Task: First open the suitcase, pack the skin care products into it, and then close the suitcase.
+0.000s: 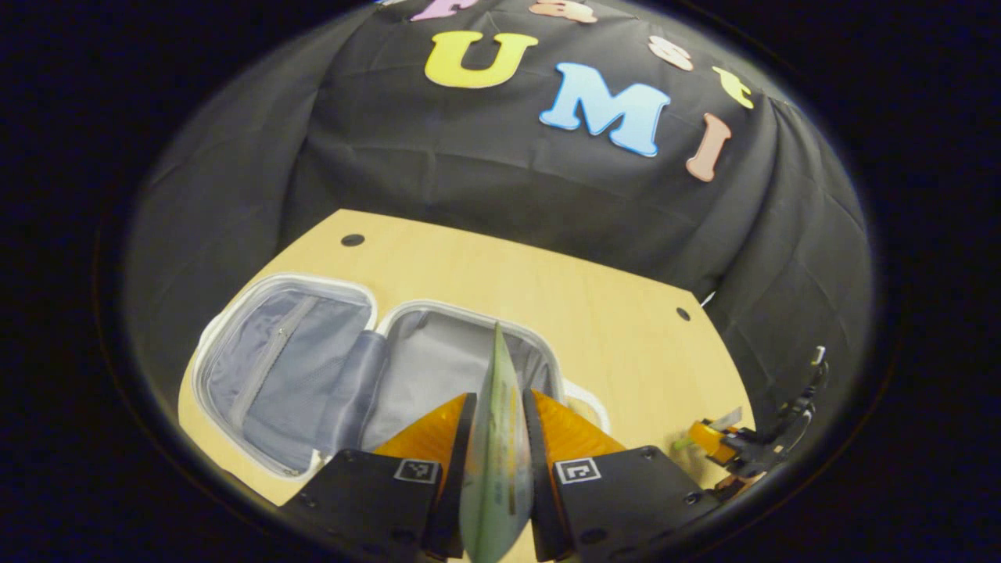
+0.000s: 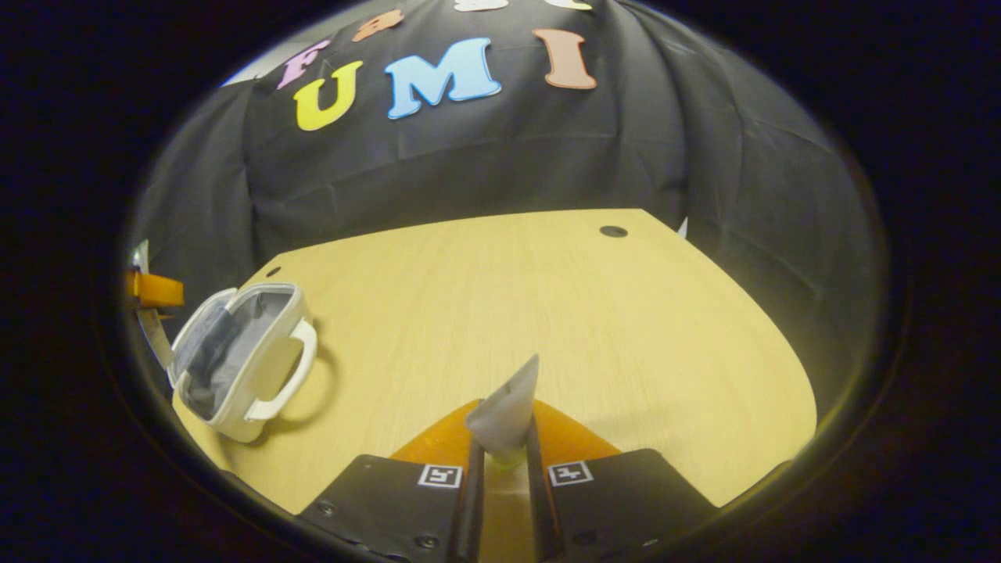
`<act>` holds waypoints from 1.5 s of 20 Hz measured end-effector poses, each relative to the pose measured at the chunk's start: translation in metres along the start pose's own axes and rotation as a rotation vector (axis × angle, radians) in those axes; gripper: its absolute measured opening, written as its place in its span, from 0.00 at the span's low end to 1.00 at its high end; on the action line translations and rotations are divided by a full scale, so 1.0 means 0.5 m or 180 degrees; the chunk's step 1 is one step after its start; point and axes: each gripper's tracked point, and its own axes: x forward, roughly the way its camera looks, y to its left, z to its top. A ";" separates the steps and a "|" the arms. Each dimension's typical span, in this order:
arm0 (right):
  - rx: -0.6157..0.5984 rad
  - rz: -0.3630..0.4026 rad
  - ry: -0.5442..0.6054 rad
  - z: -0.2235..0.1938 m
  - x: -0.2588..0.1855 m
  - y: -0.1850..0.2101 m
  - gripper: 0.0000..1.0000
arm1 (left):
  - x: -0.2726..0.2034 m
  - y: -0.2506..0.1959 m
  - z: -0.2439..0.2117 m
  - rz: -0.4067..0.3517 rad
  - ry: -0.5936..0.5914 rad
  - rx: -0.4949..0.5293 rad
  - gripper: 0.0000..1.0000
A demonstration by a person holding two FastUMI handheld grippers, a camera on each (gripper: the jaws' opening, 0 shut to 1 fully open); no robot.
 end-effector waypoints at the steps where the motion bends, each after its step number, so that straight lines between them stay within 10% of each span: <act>1: 0.0042 0.0006 0.0016 0.001 -0.023 0.024 0.22 | 0.023 0.029 -0.012 0.0005 0.0128 0.0030 0.40; 8: 0.0250 0.0580 0.0247 0.000 -0.153 0.352 0.18 | 0.146 0.129 -0.093 -0.0026 0.0870 0.0351 0.43; 9: 0.0242 0.0697 0.0250 0.008 -0.160 0.401 0.21 | 0.152 0.133 -0.082 -0.0010 0.0783 0.0412 0.42; 13: 0.0057 0.0980 0.0312 0.017 -0.138 0.542 0.22 | 0.084 0.132 0.013 -0.0075 0.0107 0.0460 0.94; 20: -0.0293 0.1088 0.0762 -0.059 -0.012 0.641 0.19 | -0.137 0.301 0.082 0.0190 -0.0542 0.0194 0.94; 22: -0.0354 0.1113 0.0579 -0.032 -0.007 0.645 0.33 | -0.163 0.382 0.085 0.0417 -0.0571 0.0101 0.94; 25: -0.0416 0.1054 0.0254 0.015 -0.034 0.632 0.97 | -0.182 0.487 0.079 0.0653 -0.0559 -0.0089 0.94; 30: -0.0645 0.0847 -0.0439 0.108 -0.123 0.575 0.95 | -0.212 0.682 0.097 0.1029 -0.0573 -0.0235 0.96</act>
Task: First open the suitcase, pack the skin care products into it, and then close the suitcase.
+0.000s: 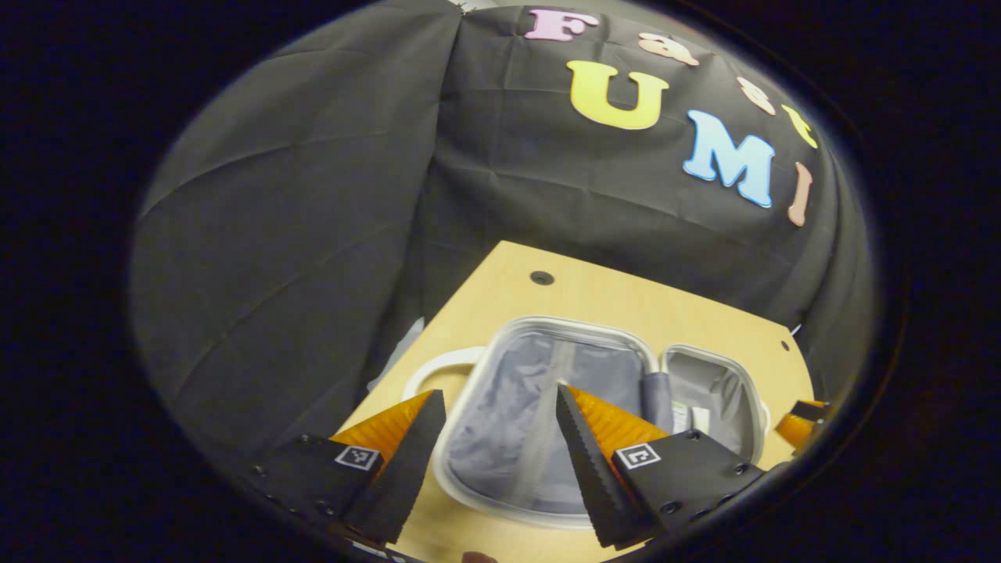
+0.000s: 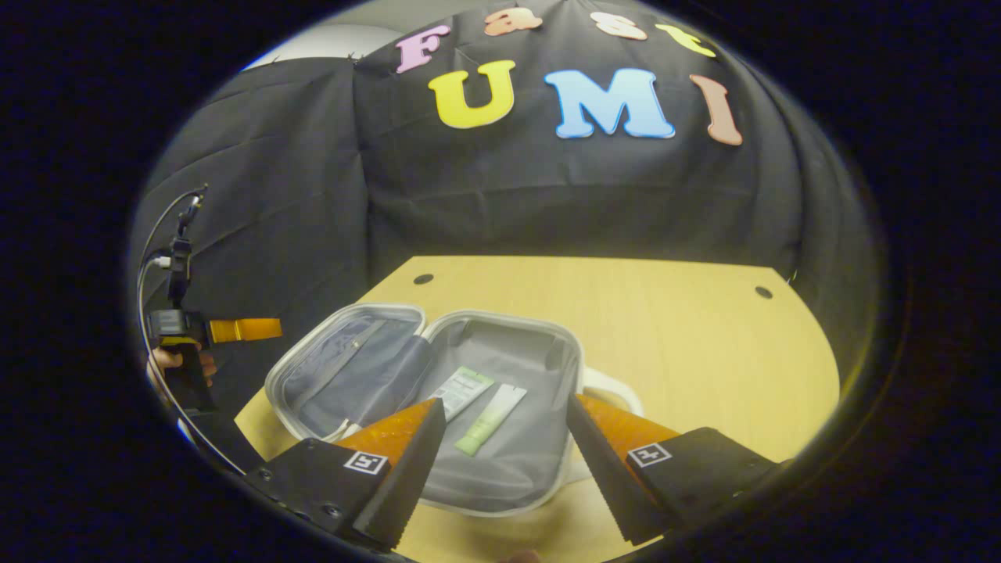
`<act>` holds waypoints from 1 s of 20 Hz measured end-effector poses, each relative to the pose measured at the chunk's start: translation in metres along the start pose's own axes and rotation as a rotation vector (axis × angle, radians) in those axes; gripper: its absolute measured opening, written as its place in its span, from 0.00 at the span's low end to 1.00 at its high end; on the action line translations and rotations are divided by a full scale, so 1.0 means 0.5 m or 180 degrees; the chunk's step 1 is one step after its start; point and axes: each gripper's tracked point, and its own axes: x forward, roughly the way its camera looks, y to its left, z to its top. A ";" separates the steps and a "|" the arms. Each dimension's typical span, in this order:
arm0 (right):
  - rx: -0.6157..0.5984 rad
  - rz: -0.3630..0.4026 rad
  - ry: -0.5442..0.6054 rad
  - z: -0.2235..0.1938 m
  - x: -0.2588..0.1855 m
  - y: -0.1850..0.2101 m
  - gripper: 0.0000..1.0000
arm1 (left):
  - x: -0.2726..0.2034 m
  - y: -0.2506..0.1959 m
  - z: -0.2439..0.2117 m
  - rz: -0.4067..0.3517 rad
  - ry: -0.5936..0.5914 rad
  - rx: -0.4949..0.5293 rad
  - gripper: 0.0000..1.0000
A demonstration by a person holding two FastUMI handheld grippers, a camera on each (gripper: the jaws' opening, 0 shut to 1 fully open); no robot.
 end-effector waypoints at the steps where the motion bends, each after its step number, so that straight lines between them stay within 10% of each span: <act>1: -0.0051 -0.0080 -0.0111 0.017 -0.019 -0.016 0.95 | 0.011 0.043 0.012 0.0060 0.0000 0.0006 0.97; 9: 0.0069 -0.0570 -0.0399 0.075 -0.127 -0.132 0.95 | 0.137 0.173 -0.003 -0.0233 0.0603 -0.0102 0.94; 17: 0.0295 -0.0915 -0.0271 0.048 -0.165 -0.200 0.95 | 0.252 0.161 -0.086 -0.0651 0.0999 -0.0873 0.94; 20: 0.0287 -0.0927 -0.0253 0.047 -0.173 -0.203 0.95 | 0.279 0.161 -0.098 -0.0625 0.0990 -0.1144 0.71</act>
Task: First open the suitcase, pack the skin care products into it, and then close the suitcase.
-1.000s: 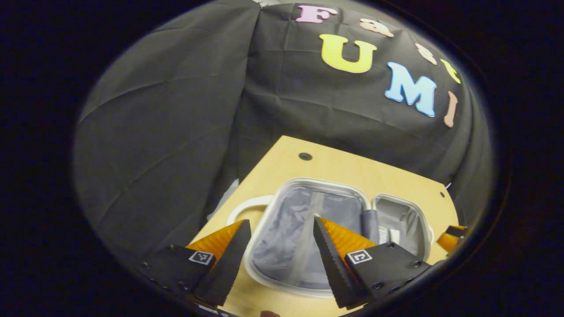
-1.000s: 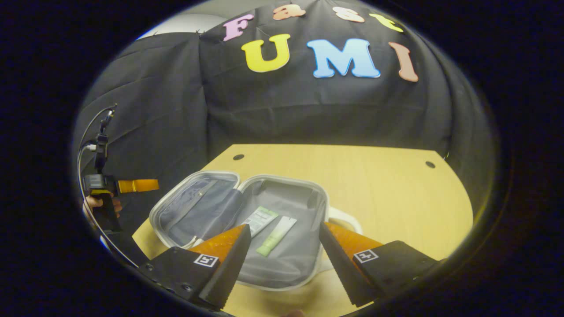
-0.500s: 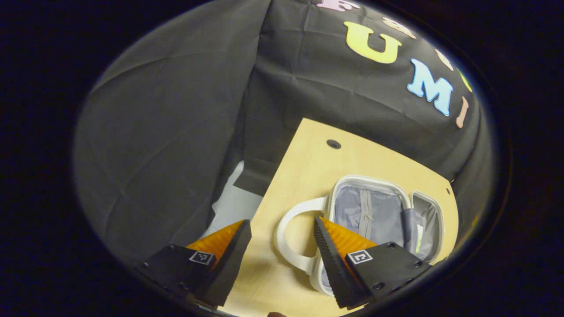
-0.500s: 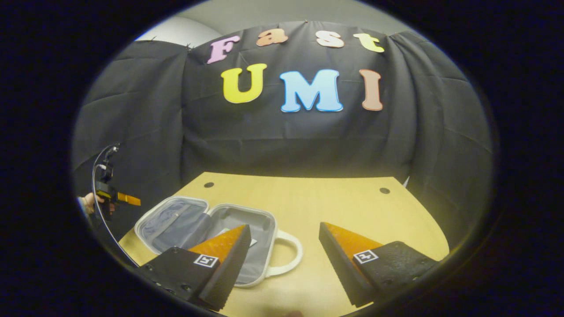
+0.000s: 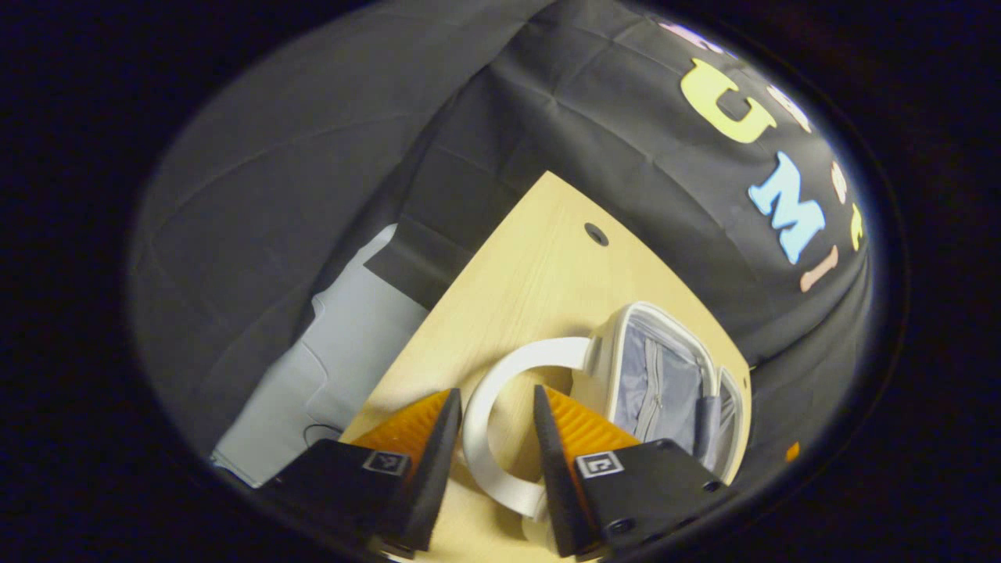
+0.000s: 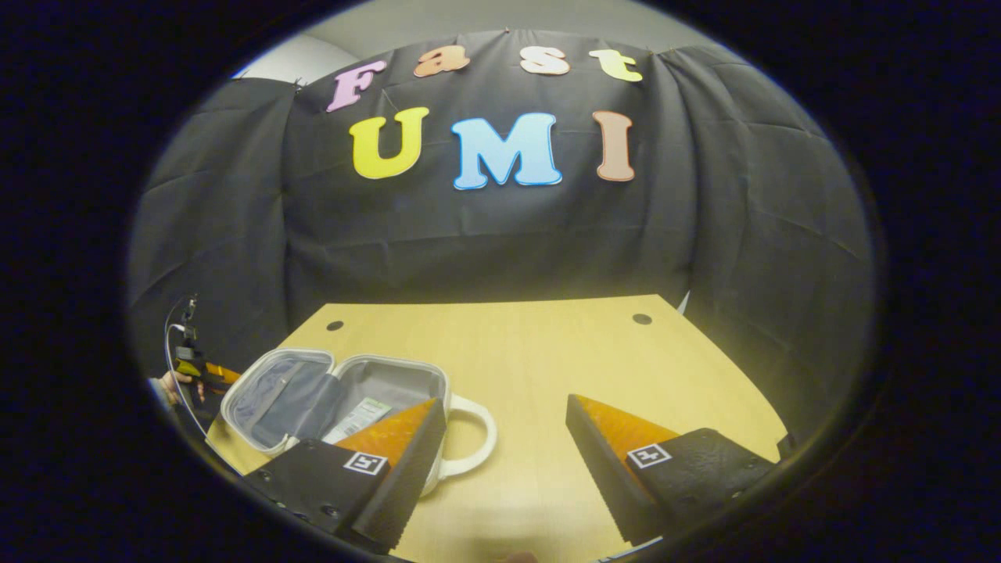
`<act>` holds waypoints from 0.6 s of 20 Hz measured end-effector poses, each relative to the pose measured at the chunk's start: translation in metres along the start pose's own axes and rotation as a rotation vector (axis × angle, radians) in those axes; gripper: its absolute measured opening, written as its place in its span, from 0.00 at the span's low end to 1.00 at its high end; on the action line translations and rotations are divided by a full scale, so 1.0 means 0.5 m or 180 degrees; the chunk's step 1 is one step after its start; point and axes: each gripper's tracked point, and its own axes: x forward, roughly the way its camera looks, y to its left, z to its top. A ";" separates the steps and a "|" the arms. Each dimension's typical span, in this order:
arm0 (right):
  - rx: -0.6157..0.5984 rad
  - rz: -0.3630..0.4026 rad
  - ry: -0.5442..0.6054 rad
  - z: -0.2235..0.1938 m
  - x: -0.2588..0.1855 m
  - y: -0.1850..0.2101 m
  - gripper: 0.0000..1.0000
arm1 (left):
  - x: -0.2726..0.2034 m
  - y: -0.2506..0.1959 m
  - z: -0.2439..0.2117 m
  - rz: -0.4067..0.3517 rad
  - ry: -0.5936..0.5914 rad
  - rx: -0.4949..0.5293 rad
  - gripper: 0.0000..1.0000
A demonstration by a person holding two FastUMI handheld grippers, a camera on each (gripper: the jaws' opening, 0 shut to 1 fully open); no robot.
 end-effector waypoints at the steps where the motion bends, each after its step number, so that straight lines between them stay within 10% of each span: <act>1: 0.0012 -0.0011 0.0000 0.001 0.001 -0.005 0.95 | 0.001 0.018 -0.006 0.0110 -0.0001 0.0006 0.58; 3: 0.0054 -0.0071 -0.0012 0.004 0.001 -0.025 0.95 | 0.001 0.020 -0.010 0.0123 0.0034 0.0064 0.31; 6: 0.0110 -0.0177 -0.0064 0.010 -0.004 -0.062 0.95 | -0.015 0.001 0.001 0.0241 -0.0014 0.0341 0.16; 12: 0.0062 -0.0310 -0.0294 0.046 -0.021 -0.136 0.95 | -0.164 -0.143 0.087 0.0105 -0.0383 0.0681 0.11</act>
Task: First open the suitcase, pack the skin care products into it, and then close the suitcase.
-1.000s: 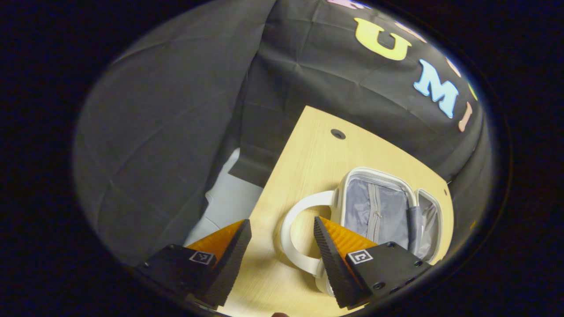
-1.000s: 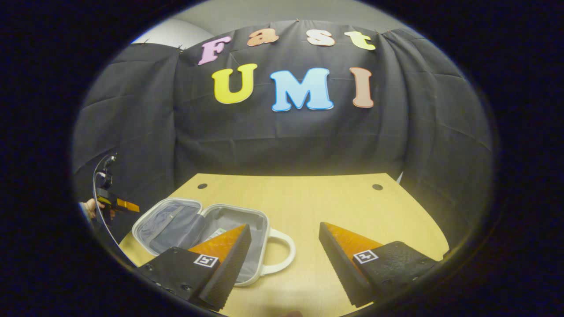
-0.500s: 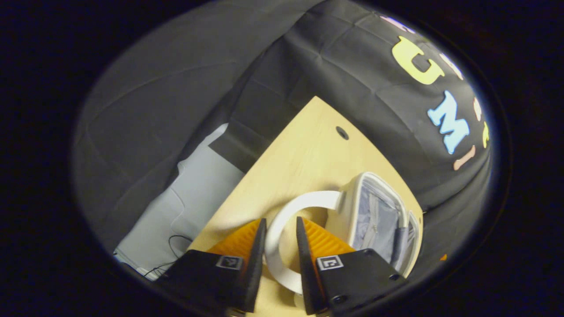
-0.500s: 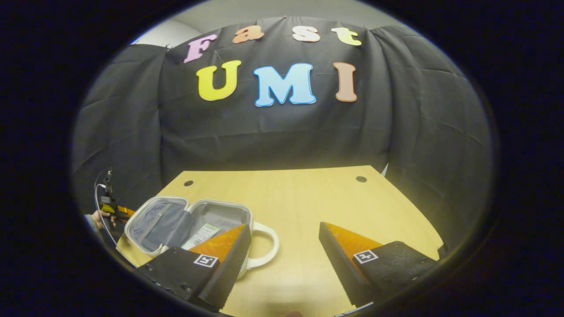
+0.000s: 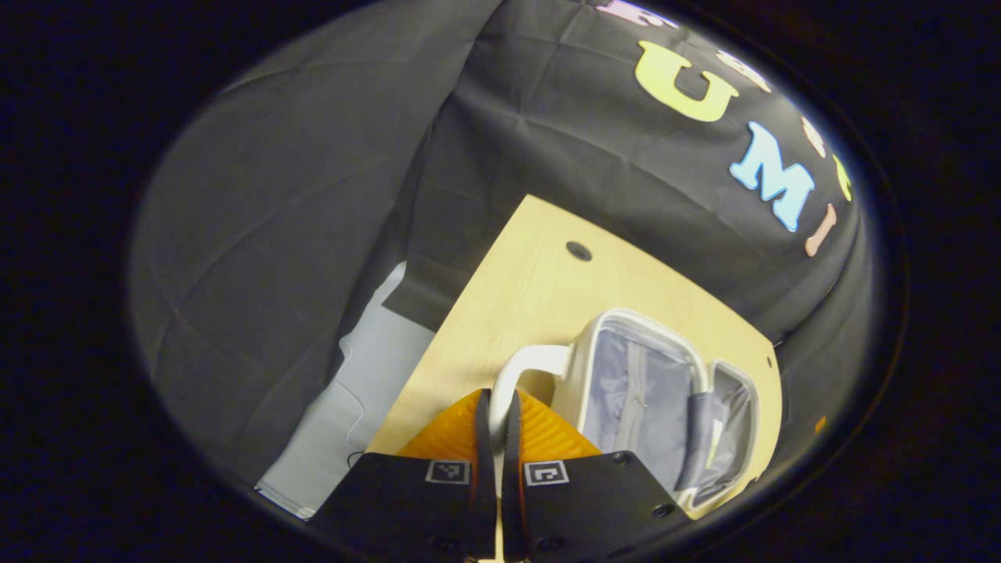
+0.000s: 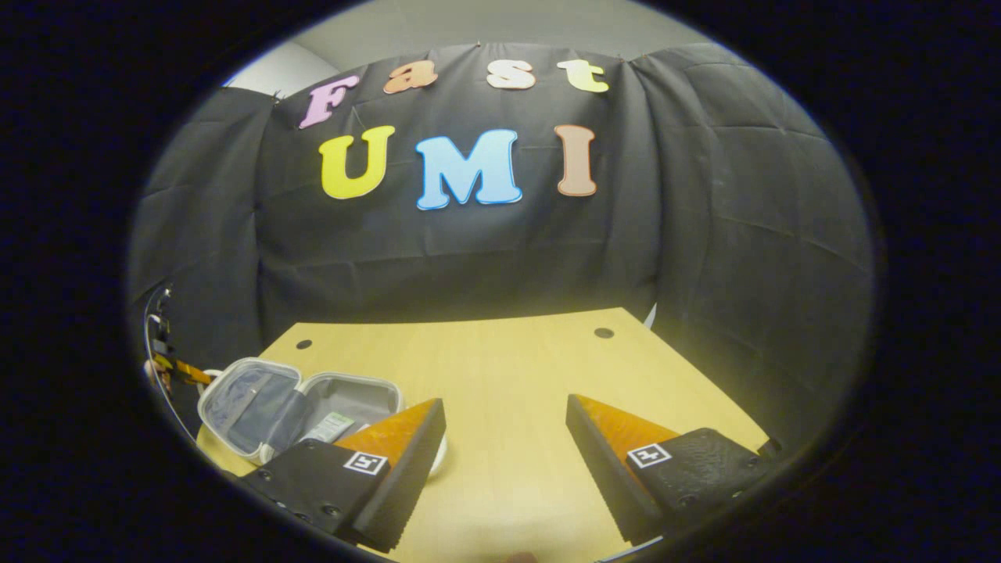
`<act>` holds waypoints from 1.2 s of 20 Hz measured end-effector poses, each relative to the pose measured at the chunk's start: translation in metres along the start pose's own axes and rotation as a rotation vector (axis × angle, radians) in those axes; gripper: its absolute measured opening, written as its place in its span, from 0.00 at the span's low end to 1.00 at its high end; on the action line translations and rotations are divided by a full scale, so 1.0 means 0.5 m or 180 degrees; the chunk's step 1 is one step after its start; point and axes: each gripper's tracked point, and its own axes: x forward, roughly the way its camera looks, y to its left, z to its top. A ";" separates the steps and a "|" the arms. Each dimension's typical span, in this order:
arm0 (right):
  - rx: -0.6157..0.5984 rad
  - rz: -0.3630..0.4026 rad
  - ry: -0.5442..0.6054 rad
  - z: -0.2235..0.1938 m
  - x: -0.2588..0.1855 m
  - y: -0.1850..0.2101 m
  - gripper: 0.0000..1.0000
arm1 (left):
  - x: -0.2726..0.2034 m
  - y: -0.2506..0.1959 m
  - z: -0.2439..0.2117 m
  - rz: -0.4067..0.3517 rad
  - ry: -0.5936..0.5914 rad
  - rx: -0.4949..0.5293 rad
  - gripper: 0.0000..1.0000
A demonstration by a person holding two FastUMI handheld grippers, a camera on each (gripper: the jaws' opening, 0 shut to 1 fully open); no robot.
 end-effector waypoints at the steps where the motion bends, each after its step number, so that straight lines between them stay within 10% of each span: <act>1: -0.0022 -0.0004 -0.0044 0.006 -0.002 -0.010 0.95 | -0.033 -0.033 0.027 -0.0077 -0.0115 -0.0029 0.11; 13: -0.0244 0.0477 -0.0452 0.066 -0.002 -0.126 0.95 | -0.327 -0.696 0.010 -0.0929 -0.0838 0.0208 0.11; 18: -0.0300 0.0707 -0.0497 0.061 -0.015 -0.172 0.95 | -0.245 -0.956 -0.204 -0.1125 -0.0464 0.0487 0.11; 24: -0.0203 0.0410 -0.0401 0.027 -0.021 -0.255 0.89 | -0.093 -1.054 -0.430 -0.1070 0.0135 0.0971 0.11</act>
